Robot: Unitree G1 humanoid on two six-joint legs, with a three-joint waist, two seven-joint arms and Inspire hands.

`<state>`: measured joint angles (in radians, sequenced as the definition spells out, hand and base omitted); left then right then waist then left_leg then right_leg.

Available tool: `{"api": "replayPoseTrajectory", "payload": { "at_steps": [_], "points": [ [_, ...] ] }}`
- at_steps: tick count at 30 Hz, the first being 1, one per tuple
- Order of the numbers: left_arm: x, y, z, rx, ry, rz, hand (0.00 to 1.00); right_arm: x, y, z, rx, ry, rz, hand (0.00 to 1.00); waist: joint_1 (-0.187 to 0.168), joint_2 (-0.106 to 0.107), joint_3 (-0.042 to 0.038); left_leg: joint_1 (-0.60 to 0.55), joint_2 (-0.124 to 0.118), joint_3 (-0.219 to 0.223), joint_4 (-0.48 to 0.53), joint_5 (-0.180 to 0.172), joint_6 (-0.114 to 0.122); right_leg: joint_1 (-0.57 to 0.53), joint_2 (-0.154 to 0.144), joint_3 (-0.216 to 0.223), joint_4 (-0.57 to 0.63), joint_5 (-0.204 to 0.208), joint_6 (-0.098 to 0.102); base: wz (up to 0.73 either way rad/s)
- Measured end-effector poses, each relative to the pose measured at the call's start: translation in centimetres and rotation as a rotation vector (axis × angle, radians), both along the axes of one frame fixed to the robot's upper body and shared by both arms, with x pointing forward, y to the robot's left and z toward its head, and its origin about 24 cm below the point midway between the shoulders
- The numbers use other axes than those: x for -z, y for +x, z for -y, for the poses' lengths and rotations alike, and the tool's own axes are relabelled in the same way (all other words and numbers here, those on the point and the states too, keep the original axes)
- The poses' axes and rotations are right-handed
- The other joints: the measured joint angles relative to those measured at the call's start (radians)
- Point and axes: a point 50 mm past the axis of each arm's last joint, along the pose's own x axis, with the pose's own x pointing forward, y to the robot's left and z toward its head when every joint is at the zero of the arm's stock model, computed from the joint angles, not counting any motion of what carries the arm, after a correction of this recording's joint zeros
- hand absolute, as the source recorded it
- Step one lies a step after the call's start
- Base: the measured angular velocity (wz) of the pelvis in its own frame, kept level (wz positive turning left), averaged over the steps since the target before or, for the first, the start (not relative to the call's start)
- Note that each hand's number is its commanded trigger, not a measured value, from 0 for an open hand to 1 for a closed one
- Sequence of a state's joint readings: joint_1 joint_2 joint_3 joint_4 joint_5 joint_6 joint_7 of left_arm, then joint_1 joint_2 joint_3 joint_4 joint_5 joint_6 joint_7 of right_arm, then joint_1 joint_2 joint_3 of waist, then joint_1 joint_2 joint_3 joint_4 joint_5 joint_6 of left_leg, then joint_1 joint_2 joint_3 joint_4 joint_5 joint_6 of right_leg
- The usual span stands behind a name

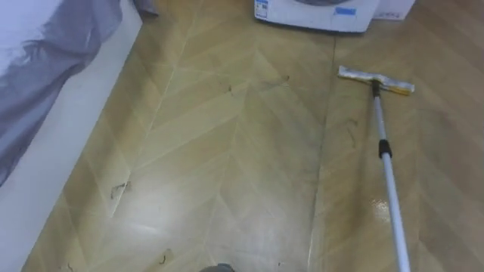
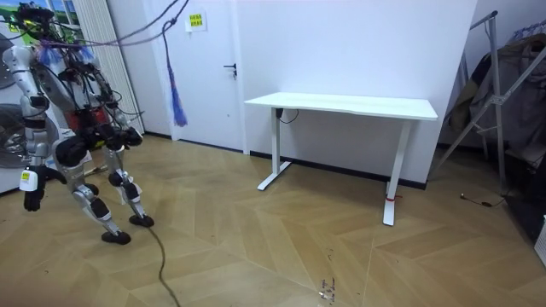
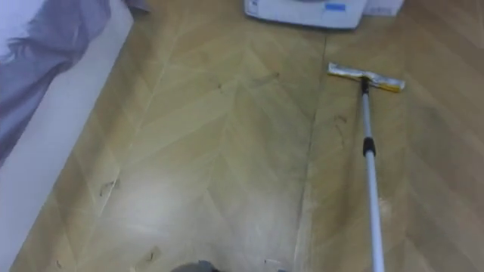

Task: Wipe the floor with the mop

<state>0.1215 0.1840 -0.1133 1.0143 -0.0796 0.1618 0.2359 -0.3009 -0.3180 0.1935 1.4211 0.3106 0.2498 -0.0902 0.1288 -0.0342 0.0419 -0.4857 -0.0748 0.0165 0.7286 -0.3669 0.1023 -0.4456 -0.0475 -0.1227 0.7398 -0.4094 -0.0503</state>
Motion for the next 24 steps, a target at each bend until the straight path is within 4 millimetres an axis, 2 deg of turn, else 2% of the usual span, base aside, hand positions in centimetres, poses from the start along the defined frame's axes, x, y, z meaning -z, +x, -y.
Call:
{"api": "replayPoseTrajectory", "payload": {
  "at_steps": [1,3,7,9,10,11,12,13,14,15,16,17,20,24],
  "points": [
    [0.0,-0.3,-0.4,-0.004,0.012,-0.014,0.00,-0.5,0.7,0.6,-0.003,0.002,0.019,1.00,0.015,-0.004,-0.0009,0.030,0.003,-0.017,-0.024,0.007,-0.004,0.042,0.007,-0.017,-0.043,0.013,-0.003,0.28],
    [0.1,-1.3,-0.8,-0.013,0.024,-0.047,0.00,-0.8,1.1,0.7,0.016,0.026,0.018,1.00,0.033,-0.012,-0.0068,0.093,0.011,-0.024,-0.073,0.016,-0.009,0.120,0.015,-0.032,-0.113,0.029,-0.004,0.25],
    [0.3,-4.5,-1.2,-0.033,0.028,-0.137,0.00,0.4,-2.1,0.7,-0.002,0.074,-0.046,1.00,0.037,-0.021,-0.0161,0.240,0.011,-0.030,-0.197,0.038,-0.014,0.282,0.017,-0.069,-0.259,0.058,0.000,0.20],
    [0.3,-5.9,-1.4,-0.048,0.035,-0.170,0.00,1.4,-5.2,0.5,-0.064,0.071,-0.121,1.00,0.021,-0.022,-0.0239,0.317,0.009,-0.031,-0.251,0.048,-0.017,0.368,0.021,-0.078,-0.332,0.073,0.004,0.08],
    [0.3,-6.5,-1.5,-0.056,0.037,-0.183,0.00,1.7,-6.2,0.4,-0.081,0.068,-0.146,1.00,0.012,-0.023,-0.0281,0.335,0.008,-0.031,-0.267,0.051,-0.017,0.389,0.021,-0.080,-0.350,0.076,0.006,0.09],
    [0.3,-7.1,-1.5,-0.070,0.041,-0.196,0.00,2.1,-8.3,0.3,-0.111,0.059,-0.201,1.00,0.009,-0.022,-0.0350,0.373,0.007,-0.030,-0.293,0.055,-0.019,0.425,0.023,-0.078,-0.379,0.083,0.008,0.00],
    [0.3,-7.4,-1.4,-0.061,0.045,-0.206,0.00,2.3,-9.4,0.3,-0.131,0.049,-0.236,1.00,0.009,-0.019,-0.0392,0.394,0.007,-0.027,-0.308,0.056,-0.019,0.442,0.023,-0.076,-0.391,0.086,0.009,-0.15],
    [0.4,-7.8,-1.1,-0.056,0.047,-0.219,0.00,2.5,-11.4,0.3,-0.171,0.025,-0.302,1.00,0.003,-0.021,-0.0425,0.431,0.007,-0.022,-0.338,0.056,-0.019,0.476,0.026,-0.074,-0.418,0.089,0.011,-0.18],
    [0.4,-8.0,-0.9,-0.059,0.045,-0.226,0.00,2.6,-13.3,0.2,-0.208,0.009,-0.360,1.00,-0.007,-0.013,-0.0471,0.460,0.008,-0.020,-0.356,0.056,-0.019,0.508,0.030,-0.071,-0.441,0.095,0.011,-0.18],
    [0.4,-8.1,-0.9,-0.069,0.043,-0.228,0.00,2.8,-14.7,-0.1,-0.229,0.011,-0.399,1.00,-0.014,-0.011,-0.0482,0.483,0.009,-0.019,-0.370,0.057,-0.019,0.533,0.033,-0.071,-0.459,0.099,0.012,-0.13],
    [0.4,-8.0,-0.9,-0.076,0.042,-0.228,0.00,2.8,-15.2,-0.4,-0.239,0.016,-0.412,1.00,-0.018,-0.011,-0.0493,0.495,0.009,-0.019,-0.378,0.057,-0.020,0.544,0.033,-0.070,-0.467,0.099,0.012,-0.19],
    [0.4,-7.9,-0.8,-0.081,0.040,-0.225,0.00,3.0,-16.2,-0.9,-0.242,0.034,-0.435,1.00,-0.028,-0.012,-0.0478,0.525,0.009,-0.019,-0.397,0.058,-0.022,0.567,0.035,-0.068,-0.480,0.100,0.011,-0.18],
    [0.5,-7.7,-0.5,-0.080,0.033,-0.218,0.00,3.4,-17.6,-2.2,-0.265,0.070,-0.464,1.00,-0.050,-0.010,-0.0461,0.571,0.010,-0.018,-0.428,0.060,-0.026,0.602,0.040,-0.040,-0.505,0.103,0.009,-0.30],
    [0.6,-7.3,-0.3,-0.060,0.003,-0.220,0.00,3.7,-17.4,-3.3,-0.270,0.114,-0.450,1.00,-0.081,-0.005,-0.0456,0.576,0.012,-0.017,-0.427,0.060,-0.026,0.604,0.043,-0.029,-0.506,0.105,0.005,-0.09]
  ]
}}
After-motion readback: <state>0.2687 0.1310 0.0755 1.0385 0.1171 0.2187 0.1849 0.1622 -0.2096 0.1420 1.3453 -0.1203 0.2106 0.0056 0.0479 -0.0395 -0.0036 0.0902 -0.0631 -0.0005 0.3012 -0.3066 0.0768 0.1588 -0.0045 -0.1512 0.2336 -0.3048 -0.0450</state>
